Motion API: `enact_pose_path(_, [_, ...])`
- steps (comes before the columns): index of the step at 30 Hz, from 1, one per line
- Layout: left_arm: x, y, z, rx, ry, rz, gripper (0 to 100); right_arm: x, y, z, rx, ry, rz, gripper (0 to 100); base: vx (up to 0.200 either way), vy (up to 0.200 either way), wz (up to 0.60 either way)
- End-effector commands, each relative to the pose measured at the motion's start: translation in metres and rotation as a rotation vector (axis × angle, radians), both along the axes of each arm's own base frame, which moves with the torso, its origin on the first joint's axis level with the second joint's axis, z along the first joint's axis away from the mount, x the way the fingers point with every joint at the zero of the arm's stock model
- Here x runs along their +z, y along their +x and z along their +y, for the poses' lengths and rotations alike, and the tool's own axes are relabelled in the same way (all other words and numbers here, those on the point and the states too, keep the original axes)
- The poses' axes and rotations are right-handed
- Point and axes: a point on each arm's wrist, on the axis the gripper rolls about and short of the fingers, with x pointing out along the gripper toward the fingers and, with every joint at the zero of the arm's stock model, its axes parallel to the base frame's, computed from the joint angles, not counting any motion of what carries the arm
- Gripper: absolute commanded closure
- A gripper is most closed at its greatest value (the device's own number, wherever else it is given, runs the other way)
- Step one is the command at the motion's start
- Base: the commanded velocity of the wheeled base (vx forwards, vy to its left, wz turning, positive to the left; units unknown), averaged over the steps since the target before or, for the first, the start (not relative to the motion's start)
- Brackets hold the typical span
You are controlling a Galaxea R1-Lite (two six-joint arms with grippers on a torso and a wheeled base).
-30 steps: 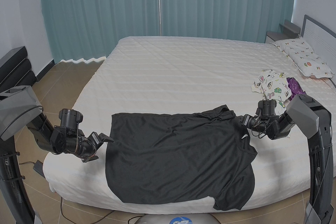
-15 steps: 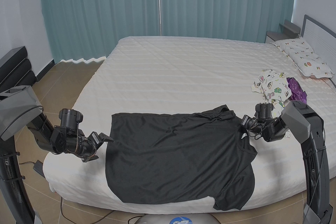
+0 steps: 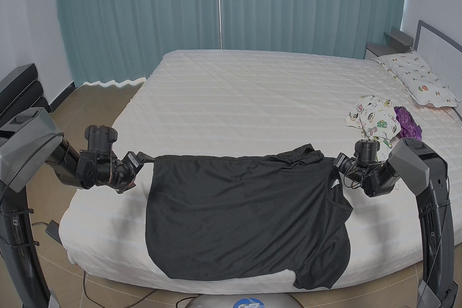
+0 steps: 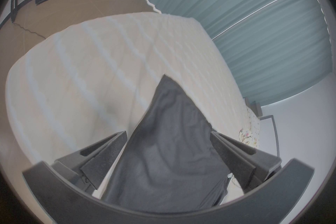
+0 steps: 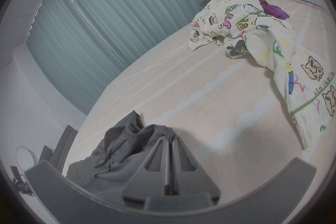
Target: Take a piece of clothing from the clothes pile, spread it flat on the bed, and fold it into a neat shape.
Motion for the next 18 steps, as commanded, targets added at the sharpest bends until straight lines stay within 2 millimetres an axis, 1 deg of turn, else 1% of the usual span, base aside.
enact_pose_path(1, [-0.025, 0.045, -0.003, 0.005, 0.014, 0.017, 0, 0.002, -0.014, 0.004, 0.008, -0.008, 0.011, 0, 0.000, 0.000, 0.00])
enact_pose_path(3, [-0.031, 0.060, -0.006, 0.023, 0.035, 0.031, 0, 0.005, -0.018, 0.003, 0.004, -0.010, 0.015, 0, 0.000, 0.000, 0.00])
enact_pose_path(6, [-0.049, 0.082, -0.011, 0.054, 0.110, 0.032, 0, 0.002, -0.023, 0.004, 0.006, -0.011, 0.034, 0, 0.000, 0.000, 0.00])
enact_pose_path(7, [-0.049, 0.082, -0.011, 0.054, 0.110, 0.032, 0, 0.002, -0.023, 0.004, 0.006, -0.011, 0.034, 0, 0.000, 0.000, 0.00])
enact_pose_path(9, [-0.063, 0.094, -0.012, 0.056, 0.180, 0.025, 0, 0.003, -0.023, 0.004, 0.004, -0.011, 0.023, 0, 0.000, 0.000, 0.00])
enact_pose_path(11, [-0.064, 0.100, -0.017, 0.044, 0.184, 0.021, 0, 0.003, -0.023, 0.005, 0.007, -0.014, 0.023, 0, 0.000, 0.000, 0.00])
enact_pose_path(14, [-0.075, 0.107, -0.024, 0.034, 0.193, 0.012, 0, 0.001, -0.023, 0.005, 0.006, -0.013, 0.029, 0, 0.000, 0.000, 0.00])
enact_pose_path(15, [-0.076, 0.113, -0.027, 0.036, 0.193, -0.006, 0, 0.001, -0.024, 0.006, 0.008, -0.013, 0.030, 0, 0.000, 0.000, 0.00])
enact_pose_path(18, [-0.075, 0.119, -0.028, 0.038, 0.188, -0.003, 0, 0.001, -0.024, 0.009, 0.000, -0.020, 0.030, 0, 0.000, 0.000, 0.00])
